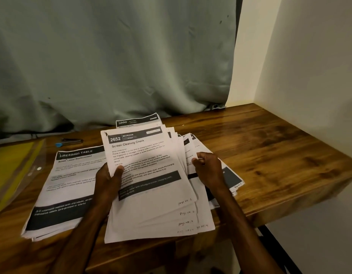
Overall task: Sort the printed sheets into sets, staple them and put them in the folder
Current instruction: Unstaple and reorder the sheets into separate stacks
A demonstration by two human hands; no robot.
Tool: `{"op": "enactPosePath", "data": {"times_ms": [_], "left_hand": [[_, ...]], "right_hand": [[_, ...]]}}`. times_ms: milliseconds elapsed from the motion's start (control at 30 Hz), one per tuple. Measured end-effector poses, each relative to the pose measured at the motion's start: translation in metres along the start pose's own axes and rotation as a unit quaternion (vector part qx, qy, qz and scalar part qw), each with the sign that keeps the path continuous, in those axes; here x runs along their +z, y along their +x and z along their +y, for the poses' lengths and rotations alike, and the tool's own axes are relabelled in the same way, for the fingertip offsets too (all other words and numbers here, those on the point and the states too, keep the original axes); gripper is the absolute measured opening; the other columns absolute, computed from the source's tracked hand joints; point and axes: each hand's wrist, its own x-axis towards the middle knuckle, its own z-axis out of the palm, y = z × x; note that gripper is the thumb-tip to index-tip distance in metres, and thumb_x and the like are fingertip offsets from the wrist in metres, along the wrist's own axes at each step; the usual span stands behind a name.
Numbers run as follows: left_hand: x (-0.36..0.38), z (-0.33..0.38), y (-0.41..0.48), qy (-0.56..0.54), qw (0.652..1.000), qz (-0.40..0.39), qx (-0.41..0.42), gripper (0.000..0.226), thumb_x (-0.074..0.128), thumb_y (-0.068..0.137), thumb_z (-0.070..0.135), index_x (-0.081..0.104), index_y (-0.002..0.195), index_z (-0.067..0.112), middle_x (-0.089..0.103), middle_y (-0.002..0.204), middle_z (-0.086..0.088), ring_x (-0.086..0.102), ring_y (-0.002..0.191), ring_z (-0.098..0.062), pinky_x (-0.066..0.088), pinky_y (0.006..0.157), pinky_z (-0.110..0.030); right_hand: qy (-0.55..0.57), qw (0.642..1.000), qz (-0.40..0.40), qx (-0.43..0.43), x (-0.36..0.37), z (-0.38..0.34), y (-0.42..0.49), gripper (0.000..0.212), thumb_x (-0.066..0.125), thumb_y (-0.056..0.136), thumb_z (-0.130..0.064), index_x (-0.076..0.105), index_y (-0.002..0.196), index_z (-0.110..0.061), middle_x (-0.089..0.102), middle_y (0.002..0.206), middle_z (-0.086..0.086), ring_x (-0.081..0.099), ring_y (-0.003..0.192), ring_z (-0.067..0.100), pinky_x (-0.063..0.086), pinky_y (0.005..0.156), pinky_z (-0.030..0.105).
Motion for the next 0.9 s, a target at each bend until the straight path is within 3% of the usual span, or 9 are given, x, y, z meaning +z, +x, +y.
{"op": "enactPosePath", "data": {"times_ms": [100,167,333,400,467,533,633,767,900], "left_hand": [[0.002,0.000,0.000,0.009,1.000,-0.001,0.014,0.034,0.058,0.102,0.023,0.057,0.134,0.012,0.063,0.122,-0.002,0.062,0.093,-0.006,0.050,0.072,-0.022],[0.003,-0.002,0.000,0.032,0.999,-0.014,0.033,0.038,0.059,0.101,0.029,0.056,0.135,0.012,0.063,0.125,-0.005,0.063,0.099,-0.013,0.050,0.074,-0.022],[0.003,-0.009,-0.004,0.175,0.978,-0.002,0.114,0.066,0.046,0.093,0.060,0.056,0.130,0.006,0.066,0.123,-0.013,0.065,0.103,-0.027,0.050,0.077,-0.028],[0.004,-0.006,-0.006,0.192,0.970,0.006,0.148,0.085,0.034,0.089,0.078,0.057,0.125,0.005,0.065,0.115,-0.005,0.062,0.096,-0.020,0.046,0.074,-0.021],[0.006,-0.008,-0.006,0.211,0.964,0.010,0.163,0.094,0.025,0.086,0.086,0.058,0.121,0.006,0.065,0.112,-0.007,0.057,0.094,-0.017,0.045,0.074,-0.022],[0.008,-0.013,-0.006,0.245,0.957,0.012,0.155,0.092,0.021,0.088,0.085,0.058,0.121,0.008,0.066,0.114,-0.015,0.058,0.100,-0.028,0.049,0.081,-0.037],[0.011,-0.021,-0.005,0.281,0.951,0.003,0.125,0.085,0.024,0.090,0.080,0.057,0.121,0.009,0.065,0.114,-0.017,0.057,0.105,-0.036,0.049,0.091,-0.052],[0.013,-0.023,-0.003,0.299,0.950,-0.011,0.087,0.066,0.037,0.093,0.064,0.055,0.128,0.011,0.063,0.117,-0.016,0.056,0.110,-0.034,0.049,0.094,-0.057],[0.015,-0.028,-0.002,0.312,0.948,-0.001,0.062,0.064,0.038,0.097,0.064,0.051,0.133,0.014,0.060,0.121,-0.015,0.055,0.113,-0.035,0.048,0.095,-0.053]], "right_hand": [[-0.015,0.999,-0.034,-0.010,0.004,0.000,-0.001,0.027,0.062,0.100,-0.020,0.068,0.082,0.000,0.069,0.084,0.009,0.064,0.077,0.023,0.052,0.076,0.026],[-0.029,0.997,-0.054,-0.040,0.008,-0.001,-0.006,0.021,0.062,0.100,-0.017,0.072,0.091,0.000,0.074,0.098,0.011,0.069,0.088,0.025,0.053,0.084,0.023],[-0.075,0.996,-0.052,-0.017,0.010,-0.010,-0.016,0.024,0.051,0.104,-0.018,0.066,0.095,-0.002,0.071,0.101,0.011,0.063,0.090,0.021,0.052,0.095,0.032],[-0.101,0.993,-0.061,0.001,0.010,-0.013,-0.017,0.024,0.047,0.106,-0.021,0.062,0.092,-0.008,0.067,0.098,0.008,0.059,0.091,0.019,0.052,0.098,0.040],[-0.105,0.990,-0.090,0.032,0.011,-0.018,-0.020,0.033,0.044,0.106,-0.038,0.061,0.112,-0.011,0.064,0.117,0.007,0.059,0.111,0.024,0.046,0.107,0.040],[-0.103,0.987,-0.114,0.048,0.013,-0.024,-0.021,0.054,0.046,0.101,-0.052,0.051,0.135,-0.011,0.056,0.138,0.007,0.051,0.130,0.028,0.040,0.109,0.039],[-0.083,0.987,-0.122,0.058,0.019,-0.027,-0.016,0.068,0.064,0.092,-0.053,0.042,0.141,-0.011,0.052,0.143,0.007,0.049,0.133,0.029,0.043,0.108,0.041],[0.024,0.992,-0.098,0.076,0.020,-0.024,-0.010,0.059,0.084,0.081,-0.031,0.055,0.128,-0.012,0.063,0.129,0.008,0.061,0.122,0.029,0.051,0.101,0.042],[0.085,0.991,-0.093,0.051,0.018,-0.027,-0.006,0.045,0.085,0.080,-0.020,0.063,0.119,-0.014,0.069,0.124,0.010,0.067,0.113,0.028,0.054,0.098,0.045]]}}
